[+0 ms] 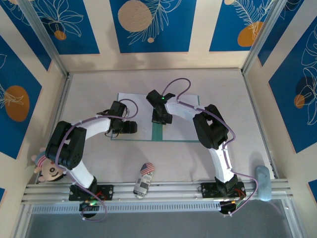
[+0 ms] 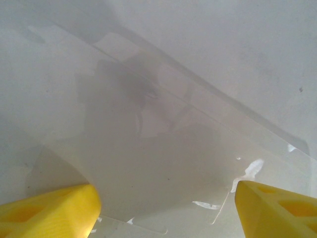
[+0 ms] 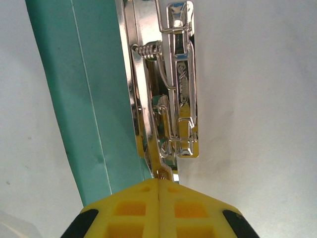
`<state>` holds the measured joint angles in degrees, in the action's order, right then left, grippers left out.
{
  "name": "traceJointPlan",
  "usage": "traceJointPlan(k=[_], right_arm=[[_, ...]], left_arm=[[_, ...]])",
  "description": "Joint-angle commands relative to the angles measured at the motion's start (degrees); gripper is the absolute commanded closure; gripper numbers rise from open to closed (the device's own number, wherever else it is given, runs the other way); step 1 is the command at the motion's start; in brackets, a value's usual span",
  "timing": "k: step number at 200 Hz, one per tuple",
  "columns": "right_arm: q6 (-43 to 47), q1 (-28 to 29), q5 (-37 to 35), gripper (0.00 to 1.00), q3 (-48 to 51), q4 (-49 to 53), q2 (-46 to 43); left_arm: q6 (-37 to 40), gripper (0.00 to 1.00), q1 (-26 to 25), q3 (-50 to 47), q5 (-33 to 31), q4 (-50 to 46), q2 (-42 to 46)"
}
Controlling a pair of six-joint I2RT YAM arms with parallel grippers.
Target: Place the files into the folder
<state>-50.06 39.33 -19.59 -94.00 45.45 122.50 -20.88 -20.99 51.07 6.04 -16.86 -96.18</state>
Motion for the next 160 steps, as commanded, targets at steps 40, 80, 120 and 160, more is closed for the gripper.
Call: traceJointPlan(k=[40,80,120,160], right_arm=[[-1.5,-1.9,-1.6,0.92,0.9,7.6,5.3],[0.3,-1.2,-0.5,0.92,2.5,3.9,4.0],[0.8,-0.7,0.6,0.92,1.5,3.0,4.1],[1.4,-0.9,0.5,0.92,0.9,3.0,2.6]], left_arm=[[-0.1,0.23,1.2,-3.2,1.1,-6.6,-4.7],[-0.1,0.23,1.2,-3.1,1.1,-6.7,-4.9],[-0.1,0.23,1.2,-3.0,1.0,-6.7,-5.0],[-0.1,0.23,1.2,-2.9,1.0,-6.7,-5.3]])
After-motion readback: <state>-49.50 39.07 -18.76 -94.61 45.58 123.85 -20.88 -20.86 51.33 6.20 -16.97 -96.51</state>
